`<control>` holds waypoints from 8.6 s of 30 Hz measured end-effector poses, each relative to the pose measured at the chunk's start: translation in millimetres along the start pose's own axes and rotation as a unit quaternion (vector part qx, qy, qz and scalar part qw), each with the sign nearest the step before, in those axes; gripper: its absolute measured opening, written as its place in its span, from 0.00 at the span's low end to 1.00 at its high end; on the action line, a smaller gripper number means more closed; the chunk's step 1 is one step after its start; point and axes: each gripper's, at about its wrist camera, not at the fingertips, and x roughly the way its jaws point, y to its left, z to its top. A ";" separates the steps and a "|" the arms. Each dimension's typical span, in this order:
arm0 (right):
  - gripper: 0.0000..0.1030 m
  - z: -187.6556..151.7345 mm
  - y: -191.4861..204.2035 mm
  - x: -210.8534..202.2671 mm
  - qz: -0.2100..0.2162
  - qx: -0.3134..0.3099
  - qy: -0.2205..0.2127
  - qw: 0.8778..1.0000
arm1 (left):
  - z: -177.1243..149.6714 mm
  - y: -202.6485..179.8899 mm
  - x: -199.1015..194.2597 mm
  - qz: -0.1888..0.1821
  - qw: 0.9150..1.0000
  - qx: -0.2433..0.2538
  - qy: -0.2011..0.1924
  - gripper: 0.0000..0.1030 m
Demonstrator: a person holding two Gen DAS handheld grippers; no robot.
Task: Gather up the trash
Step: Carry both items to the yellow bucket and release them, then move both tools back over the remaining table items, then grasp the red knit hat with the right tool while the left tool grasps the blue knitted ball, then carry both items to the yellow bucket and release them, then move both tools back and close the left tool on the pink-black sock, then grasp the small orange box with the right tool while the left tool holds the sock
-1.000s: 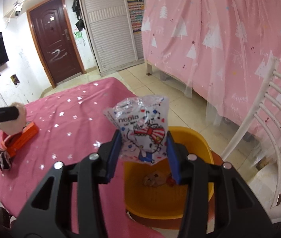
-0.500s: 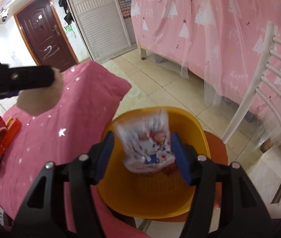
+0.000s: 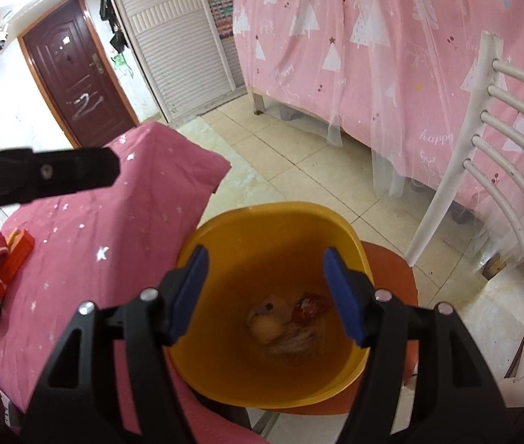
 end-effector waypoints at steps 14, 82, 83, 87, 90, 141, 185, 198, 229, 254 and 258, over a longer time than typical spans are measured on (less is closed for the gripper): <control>0.79 3.9 72.3 -47.4 0.013 -0.085 -0.063 0.994 | -12.7 48.8 -66.2 0.024 0.997 -0.010 -0.073 0.88; 0.75 -29.2 366.0 -2.6 0.125 -0.306 0.033 0.943 | -126.1 362.0 -98.0 0.111 0.981 -0.160 -0.021 0.54; 0.70 -29.8 367.8 -1.5 0.124 -0.310 0.034 0.942 | -126.2 361.8 -97.7 0.113 0.981 -0.158 -0.022 0.49; 0.56 -30.9 369.5 8.9 0.120 -0.311 0.049 0.942 | -128.1 360.1 -99.3 0.115 0.981 -0.152 -0.022 0.24; 0.36 -31.3 365.0 11.0 0.120 -0.305 0.050 0.943 | -131.4 358.0 -101.5 0.116 0.981 -0.152 -0.025 0.23; 0.23 7.8 42.5 -5.6 -0.009 -0.056 -0.025 0.998 | -25.5 46.4 -56.7 0.013 1.000 0.009 -0.024 0.23; 0.84 -1.5 121.6 -51.6 0.086 -0.103 -0.061 0.989 | -39.2 120.7 -122.5 0.070 0.995 -0.020 -0.070 0.69; 0.84 -19.9 219.7 -38.8 0.136 -0.173 -0.023 0.975 | -104.0 221.7 -191.9 0.106 0.985 -0.087 -0.104 0.70; 0.86 -18.9 309.0 11.1 0.150 -0.232 0.042 0.960 | -179.5 252.4 -133.5 0.034 0.992 -0.096 -0.072 0.38; 0.57 -30.0 320.2 38.7 0.062 -0.254 0.083 0.962 | -195.3 229.3 -143.7 -0.020 0.997 0.023 -0.072 0.62; 0.39 -28.3 315.6 37.1 0.054 -0.261 0.077 0.961 | -188.0 217.9 -136.8 -0.026 0.997 0.041 -0.061 0.62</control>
